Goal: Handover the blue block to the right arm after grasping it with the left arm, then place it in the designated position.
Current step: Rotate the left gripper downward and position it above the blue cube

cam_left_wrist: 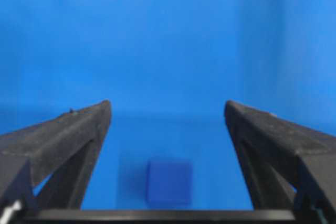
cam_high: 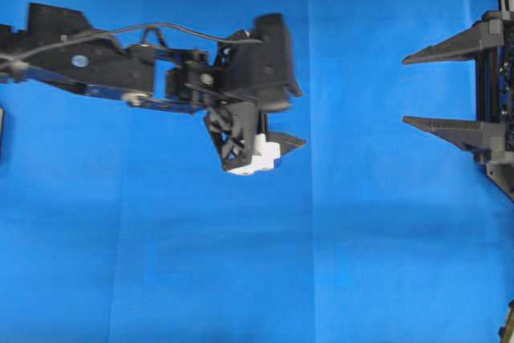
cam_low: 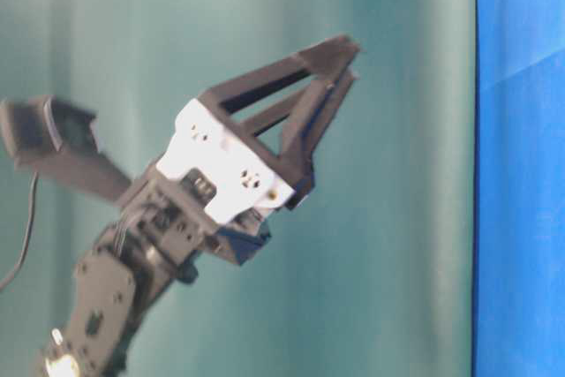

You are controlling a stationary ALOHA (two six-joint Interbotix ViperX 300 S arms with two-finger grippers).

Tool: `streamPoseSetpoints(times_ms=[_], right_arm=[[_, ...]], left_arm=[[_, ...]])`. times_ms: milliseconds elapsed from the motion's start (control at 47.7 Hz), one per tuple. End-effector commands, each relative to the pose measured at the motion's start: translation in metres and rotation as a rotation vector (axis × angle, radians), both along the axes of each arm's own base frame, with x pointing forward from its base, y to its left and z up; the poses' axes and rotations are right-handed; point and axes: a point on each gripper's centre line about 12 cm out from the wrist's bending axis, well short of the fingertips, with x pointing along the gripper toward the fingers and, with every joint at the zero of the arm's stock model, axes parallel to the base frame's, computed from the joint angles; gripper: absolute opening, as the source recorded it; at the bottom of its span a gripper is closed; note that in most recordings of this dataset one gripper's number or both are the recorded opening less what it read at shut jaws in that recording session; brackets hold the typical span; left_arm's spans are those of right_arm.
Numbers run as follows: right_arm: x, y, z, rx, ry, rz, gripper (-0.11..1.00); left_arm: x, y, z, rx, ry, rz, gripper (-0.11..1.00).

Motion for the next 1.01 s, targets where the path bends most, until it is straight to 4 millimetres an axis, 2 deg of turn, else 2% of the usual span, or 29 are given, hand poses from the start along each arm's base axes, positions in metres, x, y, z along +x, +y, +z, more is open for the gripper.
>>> streamPoseSetpoints(times_ms=[0,210,377,985], right_arm=[[0.002,0.0,0.011,-0.003,-0.024,-0.001,0.96],[0.002,-0.001,0.01,-0.006,-0.018,-0.002,0.96],[0.002,-0.001,0.01,-0.006,-0.017,-0.002,0.96],[0.002,-0.001,0.011,-0.006,-0.018,-0.002,0.96]], left_arm=[[0.006,-0.002,0.02,0.006,0.045,-0.008,0.91],[0.011,-0.004,0.017,0.029,0.258,-0.033,0.91],[0.017,-0.004,0.022,0.043,0.348,-0.049,0.91],[0.019,-0.008,0.024,0.044,0.374,-0.058,0.91]])
